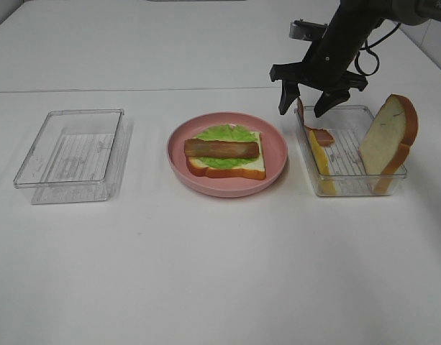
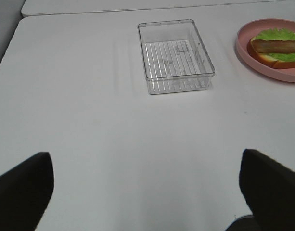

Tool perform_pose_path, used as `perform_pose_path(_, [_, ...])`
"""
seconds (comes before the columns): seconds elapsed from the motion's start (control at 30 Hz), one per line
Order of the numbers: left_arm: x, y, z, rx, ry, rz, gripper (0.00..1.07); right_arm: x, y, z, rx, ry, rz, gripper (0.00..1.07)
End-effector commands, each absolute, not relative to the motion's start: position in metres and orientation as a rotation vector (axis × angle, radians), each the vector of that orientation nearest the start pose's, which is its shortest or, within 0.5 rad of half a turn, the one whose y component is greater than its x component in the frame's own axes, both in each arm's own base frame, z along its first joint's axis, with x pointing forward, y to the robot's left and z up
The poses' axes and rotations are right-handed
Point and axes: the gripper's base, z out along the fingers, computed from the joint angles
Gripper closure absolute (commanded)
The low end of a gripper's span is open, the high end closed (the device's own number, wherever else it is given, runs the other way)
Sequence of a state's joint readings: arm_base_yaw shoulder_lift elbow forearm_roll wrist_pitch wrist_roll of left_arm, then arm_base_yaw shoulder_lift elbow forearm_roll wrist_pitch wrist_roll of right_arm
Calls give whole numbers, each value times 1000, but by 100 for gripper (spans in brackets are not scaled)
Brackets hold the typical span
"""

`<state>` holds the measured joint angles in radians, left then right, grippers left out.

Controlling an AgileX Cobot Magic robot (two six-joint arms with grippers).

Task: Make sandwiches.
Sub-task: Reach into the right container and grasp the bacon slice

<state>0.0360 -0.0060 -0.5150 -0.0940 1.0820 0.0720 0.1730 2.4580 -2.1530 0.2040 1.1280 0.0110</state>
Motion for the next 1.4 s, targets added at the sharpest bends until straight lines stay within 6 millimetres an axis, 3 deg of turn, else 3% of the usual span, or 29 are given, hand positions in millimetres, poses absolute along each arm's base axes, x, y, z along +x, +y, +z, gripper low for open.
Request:
perform_pose_path(0.03, [-11,-8,280,37,2018,-52,6,504,103,152,-149,2910,284,51])
perform_pose_path(0.17, [-11,-8,280,37,2018,-52,6,504,102,152,-129,2912,279,63])
perform_pose_path(0.83, [-11,-8,280,37,2018,-52,6,505,102,152,-127,2909,280,66])
perform_pose_path(0.9, [-11,-8,280,37,2018,-52,6,505,102,152,-123,2909,280,71])
perform_pose_path(0.97, [-11,-8,280,37,2018,-52,6,504,102,152,-118,2913,281,84])
perform_pose_path(1.0, [-11,-8,280,37,2018,-52,6,504,102,152,-118,2913,281,84])
perform_pose_path(1.03, [-11,-8,280,37,2018,-52,6,504,102,152,-117,2915,282,92])
perform_pose_path(1.1, [-11,-8,280,37,2018,-52,6,504,102,152,-117,2916,285,96])
perform_pose_path(1.17, [-11,-8,280,37,2018,-52,6,503,102,152,-119,2931,284,107])
perform_pose_path(1.4, [-11,-8,280,37,2018,-52,6,501,102,151,-120,2944,288,107])
